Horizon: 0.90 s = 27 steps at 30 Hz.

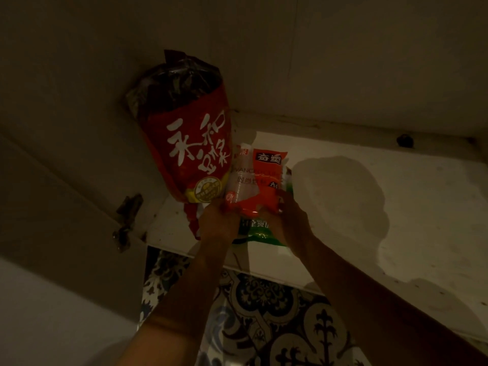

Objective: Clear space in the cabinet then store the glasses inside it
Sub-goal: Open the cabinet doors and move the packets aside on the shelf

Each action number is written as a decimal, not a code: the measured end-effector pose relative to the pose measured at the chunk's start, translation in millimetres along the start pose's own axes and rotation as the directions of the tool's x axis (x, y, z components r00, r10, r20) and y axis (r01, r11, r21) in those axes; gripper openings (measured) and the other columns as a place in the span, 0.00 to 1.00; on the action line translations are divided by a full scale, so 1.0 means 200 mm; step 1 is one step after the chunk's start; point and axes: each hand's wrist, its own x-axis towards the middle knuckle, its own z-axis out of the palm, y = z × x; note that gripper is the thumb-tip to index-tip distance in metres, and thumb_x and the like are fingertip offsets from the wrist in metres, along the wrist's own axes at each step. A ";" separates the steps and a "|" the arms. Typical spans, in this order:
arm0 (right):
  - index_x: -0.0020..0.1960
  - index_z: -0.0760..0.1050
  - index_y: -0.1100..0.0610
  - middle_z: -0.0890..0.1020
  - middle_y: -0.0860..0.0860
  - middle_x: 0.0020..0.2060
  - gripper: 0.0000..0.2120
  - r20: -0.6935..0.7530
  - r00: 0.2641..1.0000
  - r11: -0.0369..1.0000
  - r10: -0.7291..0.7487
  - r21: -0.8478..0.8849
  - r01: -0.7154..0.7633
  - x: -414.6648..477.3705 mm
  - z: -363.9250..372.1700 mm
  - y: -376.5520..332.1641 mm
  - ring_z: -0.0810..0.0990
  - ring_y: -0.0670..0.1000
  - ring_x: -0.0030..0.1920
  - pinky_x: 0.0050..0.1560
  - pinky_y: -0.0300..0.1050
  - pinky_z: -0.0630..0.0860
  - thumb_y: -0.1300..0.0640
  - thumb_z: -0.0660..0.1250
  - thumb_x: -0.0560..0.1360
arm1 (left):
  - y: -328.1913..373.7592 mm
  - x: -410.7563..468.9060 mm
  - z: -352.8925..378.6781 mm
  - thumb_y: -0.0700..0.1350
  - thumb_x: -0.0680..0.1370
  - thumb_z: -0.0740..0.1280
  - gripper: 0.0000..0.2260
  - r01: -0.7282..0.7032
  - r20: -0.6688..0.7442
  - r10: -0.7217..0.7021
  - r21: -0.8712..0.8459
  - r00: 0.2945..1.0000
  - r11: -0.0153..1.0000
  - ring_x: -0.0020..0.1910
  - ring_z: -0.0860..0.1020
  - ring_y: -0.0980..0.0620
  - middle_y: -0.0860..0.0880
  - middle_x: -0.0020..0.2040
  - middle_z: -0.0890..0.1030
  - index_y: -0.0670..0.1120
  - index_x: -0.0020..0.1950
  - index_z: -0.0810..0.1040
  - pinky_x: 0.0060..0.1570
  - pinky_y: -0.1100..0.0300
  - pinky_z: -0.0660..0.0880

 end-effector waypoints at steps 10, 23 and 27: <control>0.73 0.69 0.50 0.82 0.52 0.63 0.23 0.075 0.987 0.908 -0.140 -0.387 0.158 -0.12 -0.15 -0.14 0.82 0.55 0.59 0.52 0.40 0.71 0.42 0.63 0.81 | 0.16 -0.21 -0.09 0.41 0.81 0.67 0.13 -0.062 0.027 0.060 0.060 0.998 0.996 0.59 0.79 0.44 0.41 0.61 0.82 0.41 0.65 0.79 0.56 0.62 0.77; 0.83 0.47 0.52 0.59 0.60 0.80 0.43 0.050 0.997 0.693 -0.067 -0.717 0.082 -0.53 -0.61 -0.69 0.61 0.63 0.78 0.76 0.60 0.62 0.28 0.55 0.78 | 0.79 -0.74 -0.31 0.51 0.83 0.60 0.25 -0.511 0.257 0.446 0.530 0.857 0.677 0.61 0.80 0.44 0.45 0.68 0.78 0.49 0.80 0.61 0.60 0.48 0.78; 0.83 0.42 0.49 0.47 0.59 0.82 0.44 0.030 0.992 0.514 -0.123 -0.853 0.090 -0.71 -0.77 -0.94 0.47 0.63 0.82 0.78 0.65 0.44 0.25 0.43 0.76 | 1.08 -0.90 -0.42 0.58 0.84 0.56 0.28 -0.498 0.355 0.354 0.683 0.866 0.534 0.78 0.63 0.41 0.45 0.80 0.62 0.51 0.82 0.54 0.75 0.42 0.64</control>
